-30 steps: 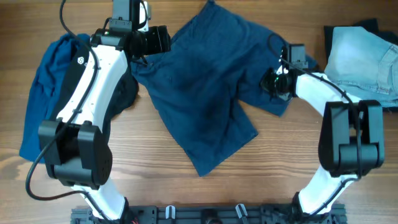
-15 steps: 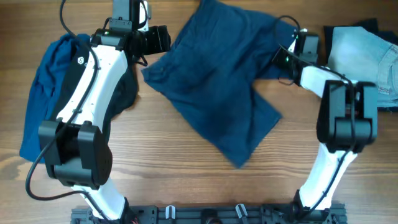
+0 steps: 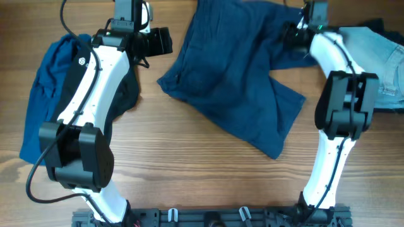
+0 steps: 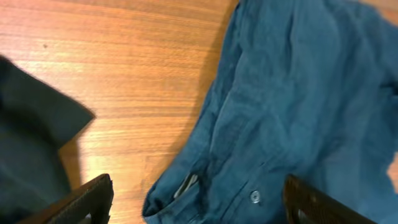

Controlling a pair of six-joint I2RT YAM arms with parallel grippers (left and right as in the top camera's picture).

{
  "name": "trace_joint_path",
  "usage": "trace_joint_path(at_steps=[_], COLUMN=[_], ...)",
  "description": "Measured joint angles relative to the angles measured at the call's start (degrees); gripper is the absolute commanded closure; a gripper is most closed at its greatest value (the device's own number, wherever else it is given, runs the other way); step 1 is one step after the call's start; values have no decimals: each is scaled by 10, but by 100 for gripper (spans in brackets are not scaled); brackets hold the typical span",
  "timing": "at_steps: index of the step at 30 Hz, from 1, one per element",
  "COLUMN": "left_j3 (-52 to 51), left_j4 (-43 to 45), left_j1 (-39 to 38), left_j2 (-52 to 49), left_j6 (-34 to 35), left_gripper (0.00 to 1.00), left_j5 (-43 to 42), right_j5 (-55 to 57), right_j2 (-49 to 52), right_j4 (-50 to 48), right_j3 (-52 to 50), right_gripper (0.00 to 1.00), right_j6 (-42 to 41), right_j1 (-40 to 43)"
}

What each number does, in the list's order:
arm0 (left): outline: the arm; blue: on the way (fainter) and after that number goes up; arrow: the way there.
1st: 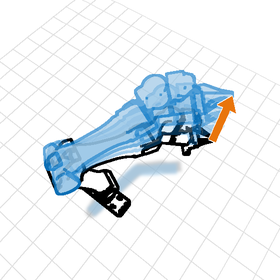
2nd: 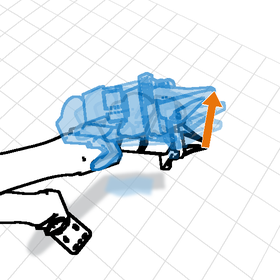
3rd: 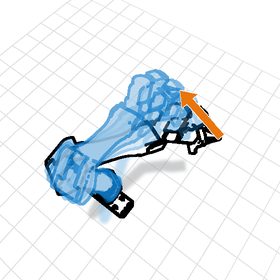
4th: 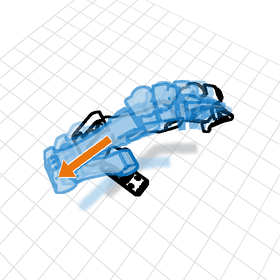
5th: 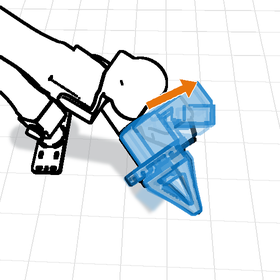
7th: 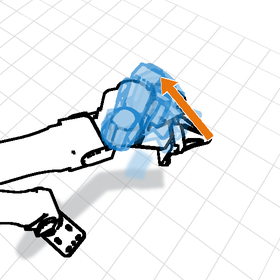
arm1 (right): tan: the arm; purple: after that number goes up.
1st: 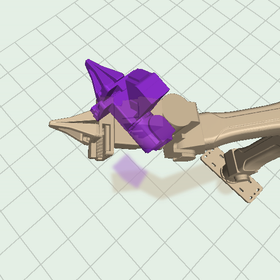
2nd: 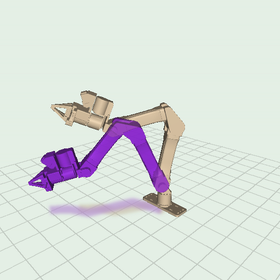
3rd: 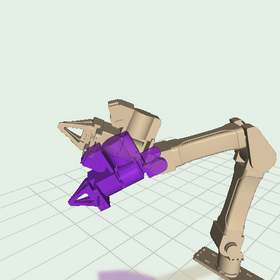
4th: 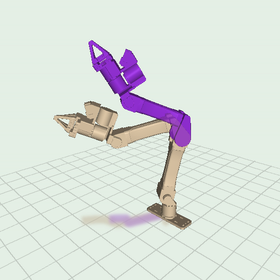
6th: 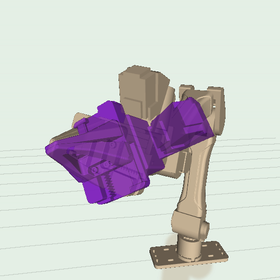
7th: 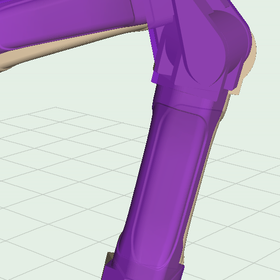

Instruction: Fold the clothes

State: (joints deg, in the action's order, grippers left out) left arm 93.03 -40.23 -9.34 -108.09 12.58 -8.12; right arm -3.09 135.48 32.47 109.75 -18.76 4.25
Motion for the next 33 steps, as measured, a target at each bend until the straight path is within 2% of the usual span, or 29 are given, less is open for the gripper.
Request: trace_joint_path(at_steps=[2,4,6,7,12,16,20,24,33], left_j3=[0,0,0,0,0,0,0,0,0], left_j4=[-13,-35,-47,-57,-97,-139,-141,-125,-106], left_j1=[0,0,0,0,0,0,0,0,0], left_j2=[0,0,0,0,0,0,0,-5,-83], left_j6=[-12,-33,-46,-58,-118,-184,-235,-276,-337], left_gripper=[11,5,3,2,0,0,2,9,14], left_j5=[7,15,19,21,22,11,6,2,-10], right_j5=[-12,-45,-64,-78,-100,-104,-104,-104,-86], right_j2=[-1,-17,-37,-58,-136,-204,-261,-282,-309], right_j4=[87,187,243,303,411,462,526,584,596], right_j3=[62,120,130,130,131,131,131,131,80], right_gripper=[0,0,0,0,0,0,1,5,4], right_j6=[5,6,4,2,-2,-6,-7,-10,-32], right_j1=[5,11,12,12,2,-18,-47,-83,-121])
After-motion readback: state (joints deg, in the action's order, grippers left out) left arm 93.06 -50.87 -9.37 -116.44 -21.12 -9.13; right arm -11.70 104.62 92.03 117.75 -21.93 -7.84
